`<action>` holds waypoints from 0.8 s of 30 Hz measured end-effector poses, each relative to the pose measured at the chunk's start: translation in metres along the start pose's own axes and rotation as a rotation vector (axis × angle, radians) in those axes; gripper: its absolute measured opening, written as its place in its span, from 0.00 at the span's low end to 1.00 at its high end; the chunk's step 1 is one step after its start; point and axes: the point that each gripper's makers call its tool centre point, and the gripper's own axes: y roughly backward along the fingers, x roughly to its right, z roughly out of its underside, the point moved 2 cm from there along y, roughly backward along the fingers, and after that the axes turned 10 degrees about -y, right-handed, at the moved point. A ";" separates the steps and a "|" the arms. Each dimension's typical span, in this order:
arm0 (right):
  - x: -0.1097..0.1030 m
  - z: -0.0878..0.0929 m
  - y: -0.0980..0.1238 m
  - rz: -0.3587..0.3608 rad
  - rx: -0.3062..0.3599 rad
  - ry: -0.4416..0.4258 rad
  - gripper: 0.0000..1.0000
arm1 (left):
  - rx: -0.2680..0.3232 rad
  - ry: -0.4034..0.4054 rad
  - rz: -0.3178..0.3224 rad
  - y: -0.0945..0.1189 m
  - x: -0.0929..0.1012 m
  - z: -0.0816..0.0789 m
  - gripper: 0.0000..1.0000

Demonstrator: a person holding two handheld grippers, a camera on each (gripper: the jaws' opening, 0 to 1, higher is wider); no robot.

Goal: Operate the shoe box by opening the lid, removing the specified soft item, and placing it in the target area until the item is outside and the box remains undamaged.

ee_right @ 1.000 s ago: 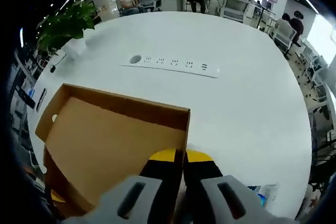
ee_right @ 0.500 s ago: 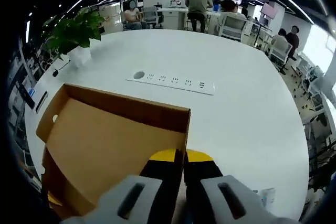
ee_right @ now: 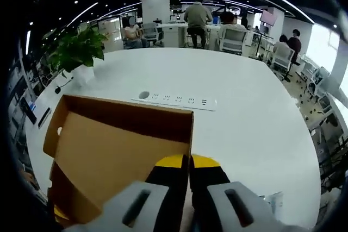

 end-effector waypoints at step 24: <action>-0.006 -0.014 0.034 -0.039 0.112 -0.076 0.00 | 0.008 -0.010 -0.002 0.002 -0.001 -0.001 0.01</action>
